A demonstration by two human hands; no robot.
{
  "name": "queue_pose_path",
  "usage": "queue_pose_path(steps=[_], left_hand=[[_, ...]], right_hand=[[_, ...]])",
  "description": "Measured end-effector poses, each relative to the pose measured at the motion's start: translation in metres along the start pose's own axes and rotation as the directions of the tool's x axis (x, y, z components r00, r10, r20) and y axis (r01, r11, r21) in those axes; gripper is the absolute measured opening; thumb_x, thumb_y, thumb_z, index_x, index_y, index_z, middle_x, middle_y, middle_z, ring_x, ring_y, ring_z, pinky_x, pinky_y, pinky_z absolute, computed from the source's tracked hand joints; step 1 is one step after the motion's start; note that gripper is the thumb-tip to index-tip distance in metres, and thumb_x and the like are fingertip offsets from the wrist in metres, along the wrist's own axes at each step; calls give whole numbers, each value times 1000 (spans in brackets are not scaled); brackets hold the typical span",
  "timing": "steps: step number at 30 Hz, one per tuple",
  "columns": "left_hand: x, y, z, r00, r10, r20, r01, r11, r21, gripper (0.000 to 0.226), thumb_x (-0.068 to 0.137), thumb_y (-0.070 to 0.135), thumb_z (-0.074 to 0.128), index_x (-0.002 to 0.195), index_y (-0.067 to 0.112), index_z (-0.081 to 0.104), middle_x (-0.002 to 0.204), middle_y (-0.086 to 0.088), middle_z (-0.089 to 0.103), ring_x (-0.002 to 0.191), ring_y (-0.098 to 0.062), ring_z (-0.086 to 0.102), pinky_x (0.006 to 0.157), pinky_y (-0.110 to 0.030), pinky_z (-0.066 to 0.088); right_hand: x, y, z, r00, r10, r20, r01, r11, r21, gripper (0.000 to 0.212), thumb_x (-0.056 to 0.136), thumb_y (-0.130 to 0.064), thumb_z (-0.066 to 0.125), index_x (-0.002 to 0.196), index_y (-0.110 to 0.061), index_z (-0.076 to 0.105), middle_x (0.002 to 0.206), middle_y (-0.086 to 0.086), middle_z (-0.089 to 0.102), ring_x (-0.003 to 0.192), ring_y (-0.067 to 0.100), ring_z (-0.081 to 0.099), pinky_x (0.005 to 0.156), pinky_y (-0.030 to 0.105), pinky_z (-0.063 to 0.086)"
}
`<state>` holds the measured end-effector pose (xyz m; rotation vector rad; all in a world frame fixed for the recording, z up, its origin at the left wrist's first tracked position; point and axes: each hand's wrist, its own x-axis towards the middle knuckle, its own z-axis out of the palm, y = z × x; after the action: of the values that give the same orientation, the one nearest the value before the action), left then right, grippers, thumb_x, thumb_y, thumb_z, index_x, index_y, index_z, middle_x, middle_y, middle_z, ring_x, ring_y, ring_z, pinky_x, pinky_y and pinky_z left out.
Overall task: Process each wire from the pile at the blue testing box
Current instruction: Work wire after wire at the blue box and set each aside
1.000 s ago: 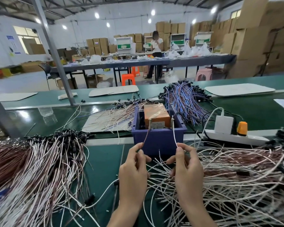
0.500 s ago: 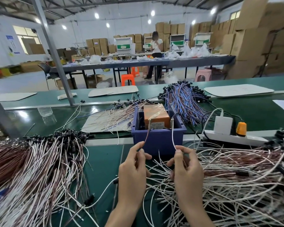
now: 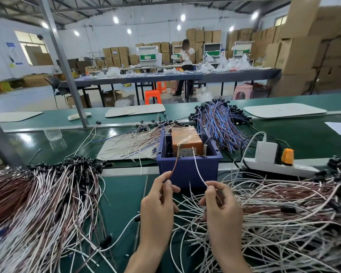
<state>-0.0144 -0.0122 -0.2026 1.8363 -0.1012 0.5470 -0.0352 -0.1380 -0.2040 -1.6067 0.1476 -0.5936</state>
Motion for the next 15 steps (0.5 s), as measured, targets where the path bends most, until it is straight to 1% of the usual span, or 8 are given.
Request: queue_pose_path(steps=[4, 10, 12, 15], left_hand=[[0, -1, 0, 1000, -3, 2, 3, 1000, 1, 25, 105, 32, 45, 124, 40, 59, 89, 16, 71, 53, -14, 65, 53, -18, 49], [0, -2, 0, 1000, -1, 16, 1, 1000, 0, 26, 105, 32, 44, 126, 38, 59, 89, 17, 71, 53, -13, 65, 53, -18, 50], [0, -2, 0, 1000, 2, 16, -2, 1000, 0, 26, 105, 32, 44, 124, 41, 58, 89, 17, 71, 53, -13, 65, 53, -18, 50], [1, -1, 0, 1000, 10, 12, -10, 1000, 1, 26, 105, 31, 45, 121, 48, 55, 90, 16, 71, 53, -14, 65, 53, -20, 52]], right_hand=[[0, 0, -1, 999, 11, -46, -11, 1000, 3, 16, 99, -38, 51, 94, -51, 60, 70, -4, 70, 46, 9, 55, 43, 25, 47], [-5, 0, -3, 987, 44, -157, -34, 997, 65, 17, 101, -36, 48, 95, -47, 59, 65, 1, 69, 41, 8, 52, 40, 21, 43], [-5, 0, -4, 983, 64, -173, -51, 996, 78, 17, 102, -34, 48, 96, -44, 60, 63, 2, 69, 40, 9, 51, 39, 21, 43], [-3, 2, -5, 984, 75, -163, -67, 996, 52, 15, 101, -31, 49, 101, -39, 61, 61, 2, 69, 39, 10, 53, 39, 20, 44]])
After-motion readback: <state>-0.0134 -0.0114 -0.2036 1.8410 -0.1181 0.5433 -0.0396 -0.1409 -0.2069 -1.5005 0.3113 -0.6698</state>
